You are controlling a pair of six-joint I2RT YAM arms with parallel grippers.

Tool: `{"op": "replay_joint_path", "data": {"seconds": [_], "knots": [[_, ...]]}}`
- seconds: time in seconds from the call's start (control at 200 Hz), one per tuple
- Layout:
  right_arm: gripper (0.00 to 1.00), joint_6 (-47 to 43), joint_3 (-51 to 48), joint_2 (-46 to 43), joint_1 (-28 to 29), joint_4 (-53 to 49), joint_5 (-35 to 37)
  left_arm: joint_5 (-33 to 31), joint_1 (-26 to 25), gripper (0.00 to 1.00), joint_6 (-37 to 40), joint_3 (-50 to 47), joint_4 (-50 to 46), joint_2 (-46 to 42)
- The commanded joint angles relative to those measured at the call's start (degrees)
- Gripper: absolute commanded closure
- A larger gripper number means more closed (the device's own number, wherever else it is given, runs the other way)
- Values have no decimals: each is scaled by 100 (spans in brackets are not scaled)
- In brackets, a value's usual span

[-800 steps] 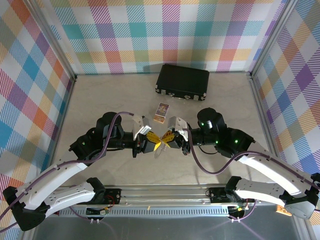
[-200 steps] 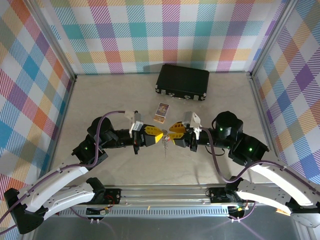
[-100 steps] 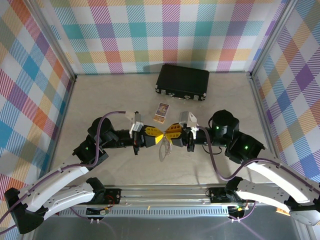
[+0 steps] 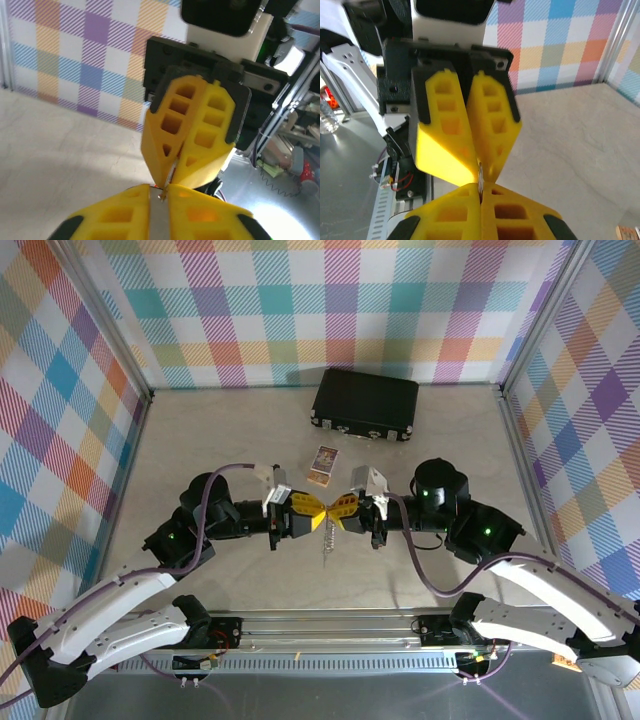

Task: Put the keys on the keyring

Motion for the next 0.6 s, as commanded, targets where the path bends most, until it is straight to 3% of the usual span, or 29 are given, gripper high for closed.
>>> {"op": "replay_joint_path", "data": {"seconds": [0.0,0.24,0.595], "knots": [[100,-329,417,116,40,-459,-16,-326,-7,76,526,613,-1134,-50],[100,-572,723,454,50,-987,-353,209,1,74,1024,1354,-2670,321],[100,-612,774,567,66,-1064,-680,537,1,76,1184,1486,-2607,688]]}}
